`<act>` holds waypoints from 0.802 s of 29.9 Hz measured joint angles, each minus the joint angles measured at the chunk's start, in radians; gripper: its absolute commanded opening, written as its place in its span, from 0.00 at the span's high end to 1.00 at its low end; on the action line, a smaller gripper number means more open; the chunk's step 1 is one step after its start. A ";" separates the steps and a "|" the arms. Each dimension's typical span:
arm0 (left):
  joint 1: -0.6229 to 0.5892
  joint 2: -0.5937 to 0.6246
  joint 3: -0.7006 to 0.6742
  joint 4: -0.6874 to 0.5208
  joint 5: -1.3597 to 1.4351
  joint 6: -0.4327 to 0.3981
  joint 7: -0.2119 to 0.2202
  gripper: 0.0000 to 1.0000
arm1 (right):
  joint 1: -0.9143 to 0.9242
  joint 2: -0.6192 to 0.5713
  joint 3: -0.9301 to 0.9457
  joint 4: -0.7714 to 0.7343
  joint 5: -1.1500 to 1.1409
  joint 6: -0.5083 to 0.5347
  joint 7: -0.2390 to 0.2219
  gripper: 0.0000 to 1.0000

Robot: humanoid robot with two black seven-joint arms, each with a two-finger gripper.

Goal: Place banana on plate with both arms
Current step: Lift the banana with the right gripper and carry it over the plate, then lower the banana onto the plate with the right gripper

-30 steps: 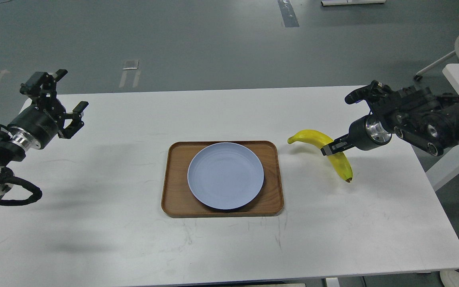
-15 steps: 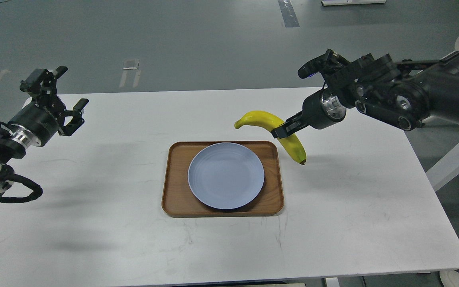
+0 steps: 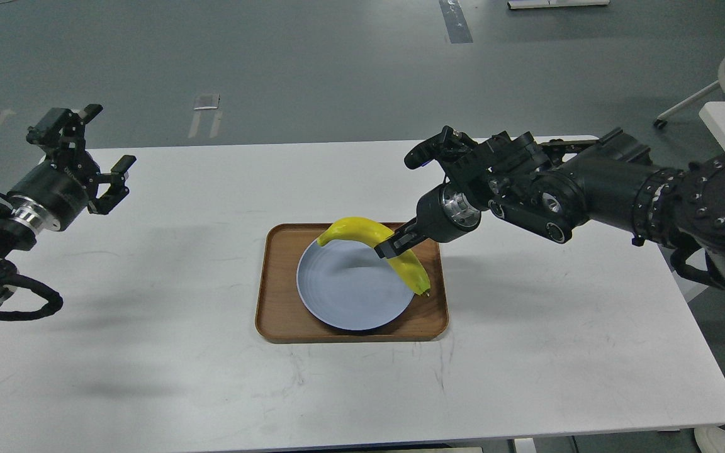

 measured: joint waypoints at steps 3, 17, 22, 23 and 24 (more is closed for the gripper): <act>0.000 0.000 -0.001 0.000 0.000 0.000 0.000 0.02 | -0.006 0.009 0.000 -0.010 0.001 0.000 0.000 0.82; 0.002 -0.001 -0.001 0.000 0.000 0.000 0.000 0.02 | -0.016 0.030 -0.001 -0.057 0.087 0.000 0.000 0.79; 0.002 0.000 -0.001 0.000 0.000 0.000 0.000 0.02 | -0.016 0.030 -0.012 -0.068 0.088 0.000 0.000 0.78; 0.002 0.000 -0.001 0.000 0.000 0.000 0.000 0.02 | -0.016 0.030 -0.013 -0.070 0.088 0.000 0.000 0.76; 0.002 0.000 -0.001 0.000 0.000 0.000 0.000 0.02 | -0.017 0.030 -0.014 -0.070 0.088 0.000 0.000 0.74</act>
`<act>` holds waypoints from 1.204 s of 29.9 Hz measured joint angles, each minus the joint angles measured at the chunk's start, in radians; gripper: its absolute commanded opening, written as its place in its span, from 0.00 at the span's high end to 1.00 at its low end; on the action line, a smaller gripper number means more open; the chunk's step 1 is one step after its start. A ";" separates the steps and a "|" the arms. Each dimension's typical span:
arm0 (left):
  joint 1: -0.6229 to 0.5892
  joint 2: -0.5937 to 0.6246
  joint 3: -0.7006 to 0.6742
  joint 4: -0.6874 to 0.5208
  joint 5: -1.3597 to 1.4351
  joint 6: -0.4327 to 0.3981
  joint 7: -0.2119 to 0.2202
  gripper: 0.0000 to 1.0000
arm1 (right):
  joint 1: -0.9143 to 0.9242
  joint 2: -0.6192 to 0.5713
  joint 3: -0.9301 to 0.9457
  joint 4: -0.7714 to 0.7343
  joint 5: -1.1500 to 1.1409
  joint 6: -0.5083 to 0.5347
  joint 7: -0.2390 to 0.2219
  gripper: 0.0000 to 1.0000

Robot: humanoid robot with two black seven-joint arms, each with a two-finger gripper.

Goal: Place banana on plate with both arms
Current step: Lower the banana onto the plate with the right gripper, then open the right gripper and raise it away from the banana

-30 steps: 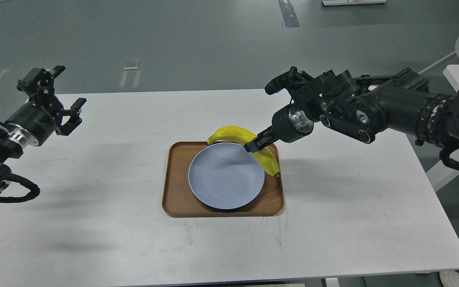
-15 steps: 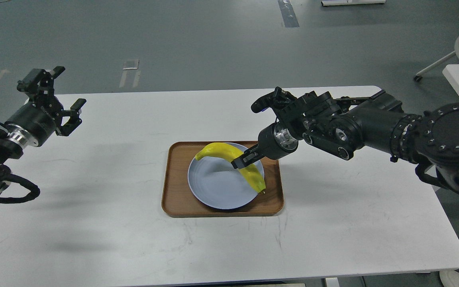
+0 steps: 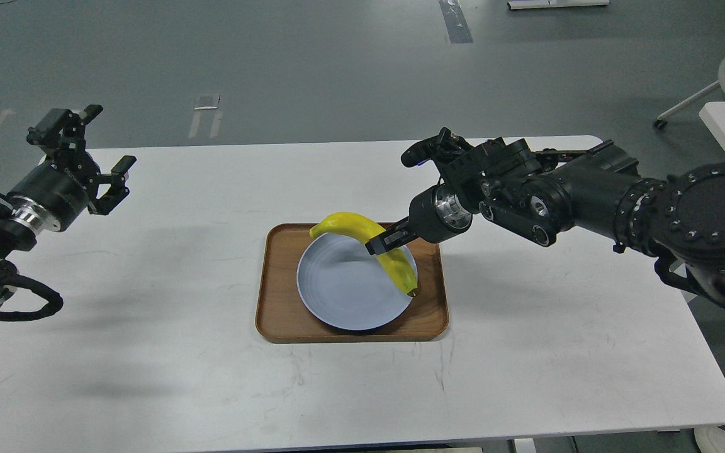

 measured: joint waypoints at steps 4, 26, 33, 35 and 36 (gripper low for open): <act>0.000 0.000 0.000 -0.001 -0.001 0.000 0.000 0.02 | -0.002 0.000 0.000 -0.003 0.000 0.000 0.000 0.59; -0.001 0.020 -0.008 -0.001 -0.001 0.000 0.000 0.02 | 0.010 -0.021 0.085 -0.004 0.124 0.000 0.000 0.01; -0.001 0.017 -0.008 -0.002 0.000 0.000 0.000 0.02 | -0.060 -0.174 0.348 -0.004 0.328 0.000 0.000 0.01; -0.001 0.006 -0.008 -0.002 0.000 0.000 0.000 0.02 | -0.114 -0.207 0.437 -0.004 0.382 0.000 0.000 0.01; -0.001 -0.003 -0.008 -0.002 0.001 0.000 0.000 0.02 | -0.146 -0.222 0.482 -0.004 0.408 0.000 0.000 0.01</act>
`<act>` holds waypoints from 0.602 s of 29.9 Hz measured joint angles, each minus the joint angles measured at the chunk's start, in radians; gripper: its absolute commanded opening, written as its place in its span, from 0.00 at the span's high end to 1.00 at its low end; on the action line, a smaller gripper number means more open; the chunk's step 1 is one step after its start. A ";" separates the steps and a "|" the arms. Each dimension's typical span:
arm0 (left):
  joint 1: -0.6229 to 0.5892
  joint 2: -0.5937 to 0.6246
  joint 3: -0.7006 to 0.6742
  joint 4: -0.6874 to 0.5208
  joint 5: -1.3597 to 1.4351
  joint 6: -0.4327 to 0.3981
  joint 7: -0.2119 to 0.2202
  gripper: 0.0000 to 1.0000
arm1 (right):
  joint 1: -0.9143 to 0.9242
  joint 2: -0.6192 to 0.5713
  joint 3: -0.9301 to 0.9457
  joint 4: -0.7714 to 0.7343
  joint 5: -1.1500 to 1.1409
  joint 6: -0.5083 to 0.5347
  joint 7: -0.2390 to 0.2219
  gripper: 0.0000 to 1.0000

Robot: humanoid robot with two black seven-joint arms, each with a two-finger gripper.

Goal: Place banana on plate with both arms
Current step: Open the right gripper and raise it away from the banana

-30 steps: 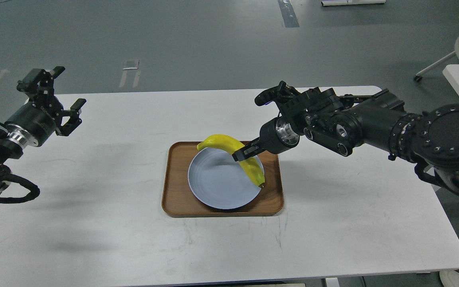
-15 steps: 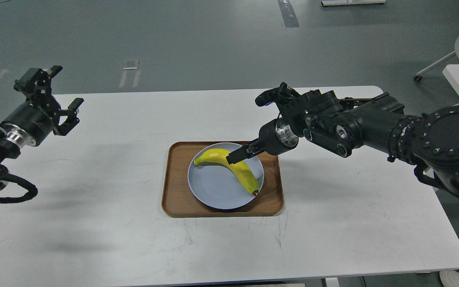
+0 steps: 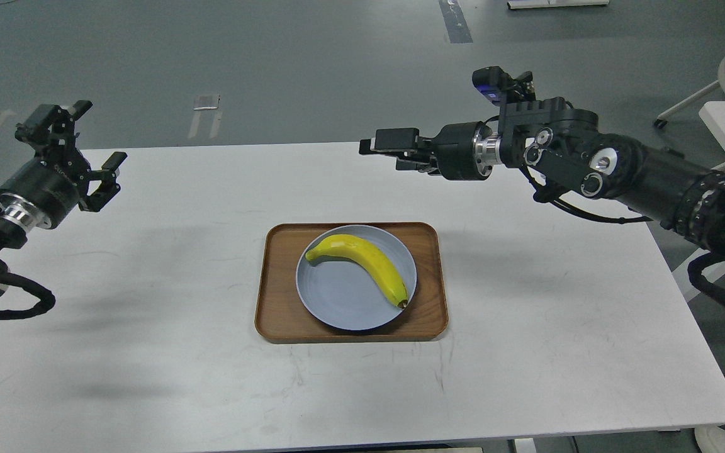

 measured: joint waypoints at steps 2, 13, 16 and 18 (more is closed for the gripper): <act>0.000 -0.015 0.000 0.000 0.001 0.000 0.000 0.02 | -0.058 -0.019 0.083 0.000 0.049 0.000 0.000 0.01; -0.002 -0.118 0.008 0.012 0.004 0.000 0.000 0.02 | -0.233 -0.073 0.279 -0.040 0.307 0.000 0.000 0.00; -0.002 -0.152 0.010 0.022 0.006 0.000 0.000 0.02 | -0.248 -0.072 0.281 -0.069 0.317 0.000 0.000 0.00; -0.002 -0.178 0.011 0.037 0.007 0.000 0.000 0.02 | -0.261 -0.065 0.283 -0.079 0.319 0.000 0.000 0.00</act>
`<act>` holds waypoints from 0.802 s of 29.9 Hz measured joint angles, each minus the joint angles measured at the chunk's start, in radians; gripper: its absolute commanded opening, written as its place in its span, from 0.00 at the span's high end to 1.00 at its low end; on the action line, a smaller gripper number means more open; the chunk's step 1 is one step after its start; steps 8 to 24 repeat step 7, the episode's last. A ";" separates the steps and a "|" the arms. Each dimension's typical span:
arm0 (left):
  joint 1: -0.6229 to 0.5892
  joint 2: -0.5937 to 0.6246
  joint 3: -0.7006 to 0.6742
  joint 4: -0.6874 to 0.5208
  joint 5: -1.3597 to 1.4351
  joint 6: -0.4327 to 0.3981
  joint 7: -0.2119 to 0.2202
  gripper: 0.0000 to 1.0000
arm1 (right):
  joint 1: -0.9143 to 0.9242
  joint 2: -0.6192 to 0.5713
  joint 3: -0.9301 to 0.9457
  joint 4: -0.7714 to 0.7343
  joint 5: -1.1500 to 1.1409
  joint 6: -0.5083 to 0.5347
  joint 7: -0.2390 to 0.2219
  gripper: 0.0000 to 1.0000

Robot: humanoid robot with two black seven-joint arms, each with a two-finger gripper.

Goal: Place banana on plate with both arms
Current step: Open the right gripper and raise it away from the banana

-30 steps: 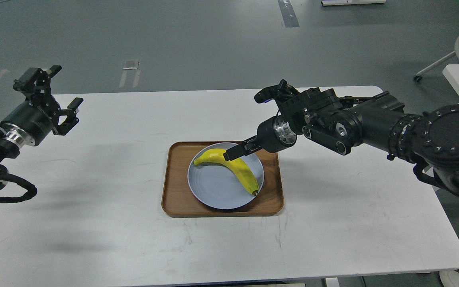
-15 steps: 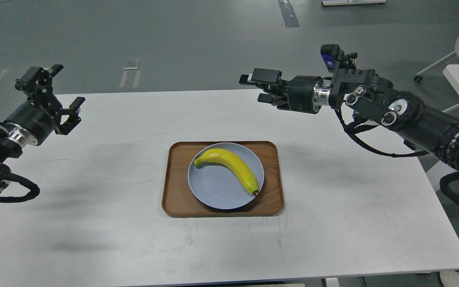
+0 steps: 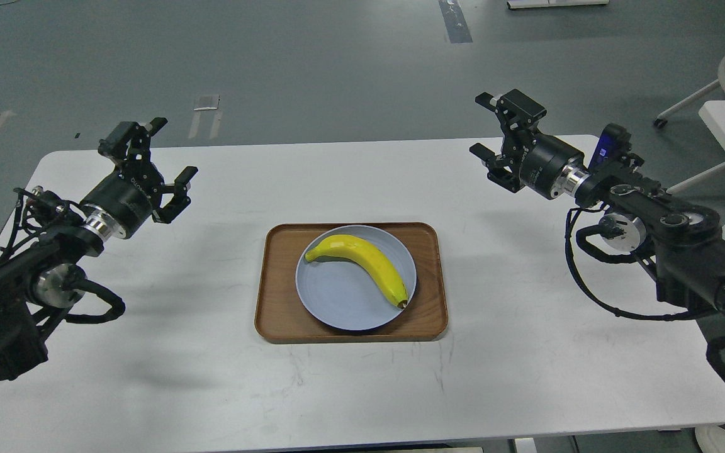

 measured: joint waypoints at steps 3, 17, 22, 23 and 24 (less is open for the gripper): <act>0.001 -0.031 0.000 0.022 0.000 0.000 0.000 0.02 | -0.019 0.017 0.015 -0.002 0.001 0.000 0.000 0.00; 0.002 -0.048 0.001 0.028 0.000 0.000 0.000 0.02 | -0.035 0.028 0.049 -0.004 0.001 0.000 0.000 0.00; 0.002 -0.048 0.001 0.028 0.000 0.000 0.000 0.02 | -0.035 0.028 0.049 -0.004 0.001 0.000 0.000 0.00; 0.002 -0.048 0.001 0.028 0.000 0.000 0.000 0.02 | -0.035 0.028 0.049 -0.004 0.001 0.000 0.000 0.00; 0.002 -0.048 0.001 0.028 0.000 0.000 0.000 0.02 | -0.035 0.028 0.049 -0.004 0.001 0.000 0.000 0.00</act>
